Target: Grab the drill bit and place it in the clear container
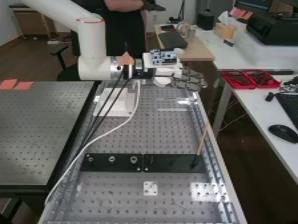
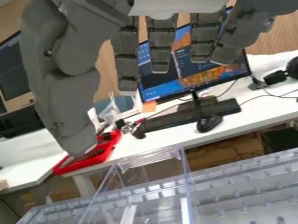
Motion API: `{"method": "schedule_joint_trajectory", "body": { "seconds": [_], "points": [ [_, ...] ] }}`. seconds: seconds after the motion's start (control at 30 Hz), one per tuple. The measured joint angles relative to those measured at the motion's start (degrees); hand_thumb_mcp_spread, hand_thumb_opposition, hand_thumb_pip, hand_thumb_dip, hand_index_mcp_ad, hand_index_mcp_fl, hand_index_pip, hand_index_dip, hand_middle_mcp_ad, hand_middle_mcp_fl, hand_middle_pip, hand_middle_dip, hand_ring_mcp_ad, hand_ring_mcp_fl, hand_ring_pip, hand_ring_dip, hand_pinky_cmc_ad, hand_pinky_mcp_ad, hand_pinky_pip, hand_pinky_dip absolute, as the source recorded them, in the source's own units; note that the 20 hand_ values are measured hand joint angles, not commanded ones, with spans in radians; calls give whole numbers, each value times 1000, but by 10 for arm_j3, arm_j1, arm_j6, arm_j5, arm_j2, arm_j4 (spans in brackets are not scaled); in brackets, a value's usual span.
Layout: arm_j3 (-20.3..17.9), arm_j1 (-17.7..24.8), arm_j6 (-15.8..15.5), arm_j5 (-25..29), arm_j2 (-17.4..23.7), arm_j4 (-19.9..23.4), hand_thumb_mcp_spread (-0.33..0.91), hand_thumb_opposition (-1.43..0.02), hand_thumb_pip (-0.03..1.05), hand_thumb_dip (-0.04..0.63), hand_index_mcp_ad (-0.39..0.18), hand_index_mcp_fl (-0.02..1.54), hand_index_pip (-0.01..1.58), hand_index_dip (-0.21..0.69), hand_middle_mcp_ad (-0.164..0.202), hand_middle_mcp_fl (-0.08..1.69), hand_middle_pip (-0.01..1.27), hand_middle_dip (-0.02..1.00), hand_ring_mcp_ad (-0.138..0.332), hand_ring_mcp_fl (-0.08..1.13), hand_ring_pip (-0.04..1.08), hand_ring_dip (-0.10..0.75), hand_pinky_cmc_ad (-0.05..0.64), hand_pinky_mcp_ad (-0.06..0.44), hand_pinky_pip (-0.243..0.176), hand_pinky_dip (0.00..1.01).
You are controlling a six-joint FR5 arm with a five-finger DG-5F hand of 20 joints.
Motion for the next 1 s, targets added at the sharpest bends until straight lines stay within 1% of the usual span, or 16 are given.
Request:
{"method": "schedule_joint_trajectory", "body": {
  "seconds": [0.07, 0.2, 1.0],
  "points": [
    [0, 0, 1, 0, 0, 0, 482, -803, 387, 300, -75, 368, 148, 332, 59, 72, 143, 138, 202, -2, 94, 14, 274, 157, -93, 171],
    [-1, 0, -1, -2, 2, 2, 482, -803, 387, 300, -75, 391, 145, 332, 59, 72, 143, 138, 202, -2, 94, 14, 274, 157, -93, 171],
    [-4, -2, 2, -5, 4, 4, 482, -803, 387, 300, -75, 389, 134, 332, 59, 70, 143, 138, 201, -2, 94, 14, 274, 157, -93, 168]
  ]
}}
